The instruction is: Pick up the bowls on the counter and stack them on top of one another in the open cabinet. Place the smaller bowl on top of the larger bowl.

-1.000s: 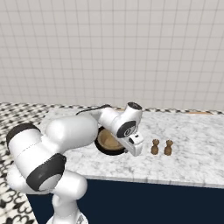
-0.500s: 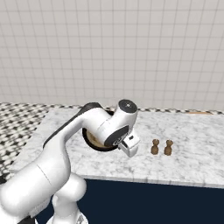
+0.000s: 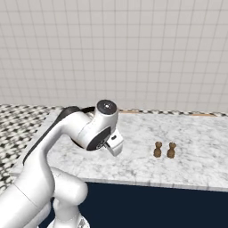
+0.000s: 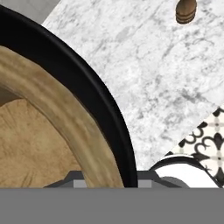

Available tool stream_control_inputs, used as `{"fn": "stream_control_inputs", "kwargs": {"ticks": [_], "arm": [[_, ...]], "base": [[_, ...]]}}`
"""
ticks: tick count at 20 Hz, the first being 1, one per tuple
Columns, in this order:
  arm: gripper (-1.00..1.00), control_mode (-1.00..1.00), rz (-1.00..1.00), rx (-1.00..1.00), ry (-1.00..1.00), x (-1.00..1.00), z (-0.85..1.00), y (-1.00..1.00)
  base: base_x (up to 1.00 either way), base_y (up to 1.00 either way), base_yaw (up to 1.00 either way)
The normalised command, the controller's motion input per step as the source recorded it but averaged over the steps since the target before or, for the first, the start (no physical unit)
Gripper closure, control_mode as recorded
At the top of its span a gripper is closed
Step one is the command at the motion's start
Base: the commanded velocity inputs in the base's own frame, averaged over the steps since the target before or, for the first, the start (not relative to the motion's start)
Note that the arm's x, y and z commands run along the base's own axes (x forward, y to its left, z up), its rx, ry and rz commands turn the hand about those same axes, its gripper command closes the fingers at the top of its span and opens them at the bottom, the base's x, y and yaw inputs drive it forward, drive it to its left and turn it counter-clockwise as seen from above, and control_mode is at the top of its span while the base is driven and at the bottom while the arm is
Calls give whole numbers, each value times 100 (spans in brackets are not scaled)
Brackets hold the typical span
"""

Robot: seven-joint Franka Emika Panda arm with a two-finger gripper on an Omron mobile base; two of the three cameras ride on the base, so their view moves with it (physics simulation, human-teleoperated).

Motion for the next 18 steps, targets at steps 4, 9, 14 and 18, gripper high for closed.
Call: {"fn": "stream_control_inputs", "kwargs": {"ticks": [4, 9, 14, 18], "arm": [[100, 100, -1, 0, 0, 0, 0, 2], [100, 100, 0, 0, 0, 0, 0, 0], [100, 100, 0, 0, 0, 0, 0, 0], [100, 100, 0, 0, 0, 0, 0, 0]], "base": [[-12, 5, 8], [-55, 31, 64], [-25, 29, 89], [-12, 25, 94]]}}
